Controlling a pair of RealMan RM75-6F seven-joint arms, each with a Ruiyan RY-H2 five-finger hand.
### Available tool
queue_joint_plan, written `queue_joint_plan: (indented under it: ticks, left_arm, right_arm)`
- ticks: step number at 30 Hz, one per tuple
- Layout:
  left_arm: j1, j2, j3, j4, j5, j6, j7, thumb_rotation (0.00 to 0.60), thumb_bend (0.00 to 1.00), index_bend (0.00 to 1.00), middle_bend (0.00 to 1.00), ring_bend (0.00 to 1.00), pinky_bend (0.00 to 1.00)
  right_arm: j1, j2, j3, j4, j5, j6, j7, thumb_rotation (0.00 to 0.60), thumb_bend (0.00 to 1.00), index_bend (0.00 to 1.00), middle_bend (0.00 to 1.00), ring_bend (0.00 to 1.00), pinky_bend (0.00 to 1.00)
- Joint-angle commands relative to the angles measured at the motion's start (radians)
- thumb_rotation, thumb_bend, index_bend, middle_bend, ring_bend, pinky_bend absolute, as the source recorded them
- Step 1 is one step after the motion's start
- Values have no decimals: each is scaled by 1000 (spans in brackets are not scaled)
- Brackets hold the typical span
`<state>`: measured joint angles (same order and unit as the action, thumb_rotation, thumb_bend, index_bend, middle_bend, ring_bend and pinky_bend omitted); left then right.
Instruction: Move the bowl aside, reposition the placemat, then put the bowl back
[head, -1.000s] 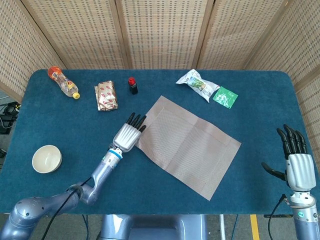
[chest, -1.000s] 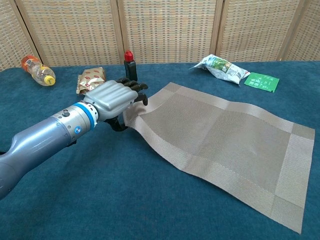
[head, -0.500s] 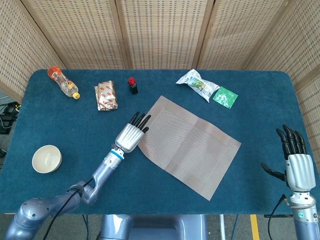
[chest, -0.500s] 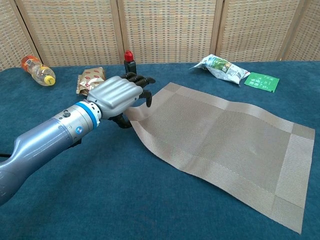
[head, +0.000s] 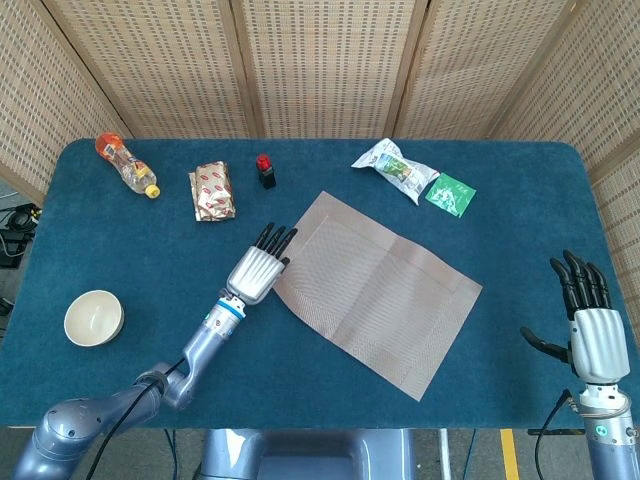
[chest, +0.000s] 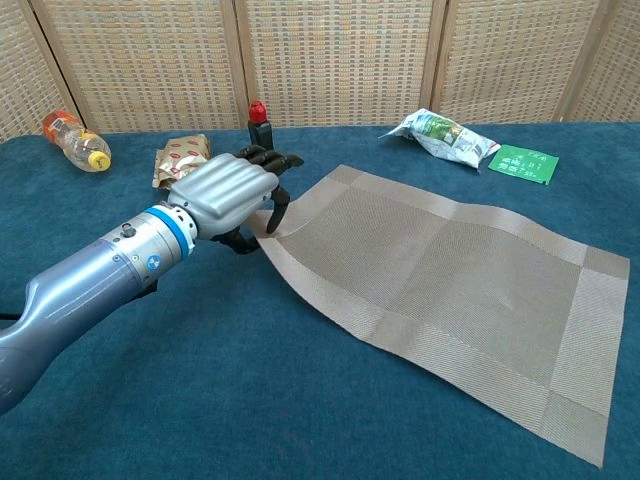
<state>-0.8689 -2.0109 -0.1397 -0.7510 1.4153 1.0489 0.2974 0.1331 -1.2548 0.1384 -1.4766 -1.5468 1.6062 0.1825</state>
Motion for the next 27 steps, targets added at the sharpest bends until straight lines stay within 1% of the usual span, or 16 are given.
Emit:
queue_joint_plan:
  ticks: [1, 7, 12, 17, 21, 24, 25, 27]
  left_arm:
    - [6, 6, 3, -6, 2, 2, -4, 600, 528, 585, 0, 0, 0]
    - [29, 33, 17, -43, 15, 24, -8, 600, 555, 613, 0, 0, 0]
    - [68, 79, 40, -117, 32, 65, 4, 600, 555, 618, 0, 0, 0]
    - [121, 155, 78, -260, 41, 92, 72, 600, 555, 630, 0, 0, 0]
    - [163, 226, 119, -411, 50, 111, 155, 600, 555, 635, 0, 0, 0]
    - [191, 280, 157, -534, 59, 116, 227, 600, 555, 635, 0, 0, 0]
    - [203, 300, 192, -598, 78, 114, 246, 600, 555, 635, 0, 0, 0]
    - [219, 332, 222, -678, 91, 118, 287, 600, 555, 636, 0, 0, 0]
  right_arm:
    - [0, 0, -1, -1, -1, -2, -1, 600, 156, 21, 0, 0, 0]
    - [-1, 2, -6, -7, -10, 1, -7, 600, 157, 21, 0, 0, 0]
    - [-4, 6, -9, -16, -18, 8, -10, 600, 156, 21, 0, 0, 0]
    - [-7, 10, -14, -26, -28, 12, -18, 600, 157, 21, 0, 0, 0]
    - [-10, 12, -19, -36, -40, 18, -28, 600, 157, 21, 0, 0, 0]
    - [-12, 13, -25, -43, -48, 20, -36, 600, 157, 21, 0, 0, 0]
    - [-14, 14, -30, -48, -54, 21, -40, 600, 157, 21, 0, 0, 0]
    - [-17, 17, -33, -56, -61, 27, -46, 600, 157, 21, 0, 0, 0]
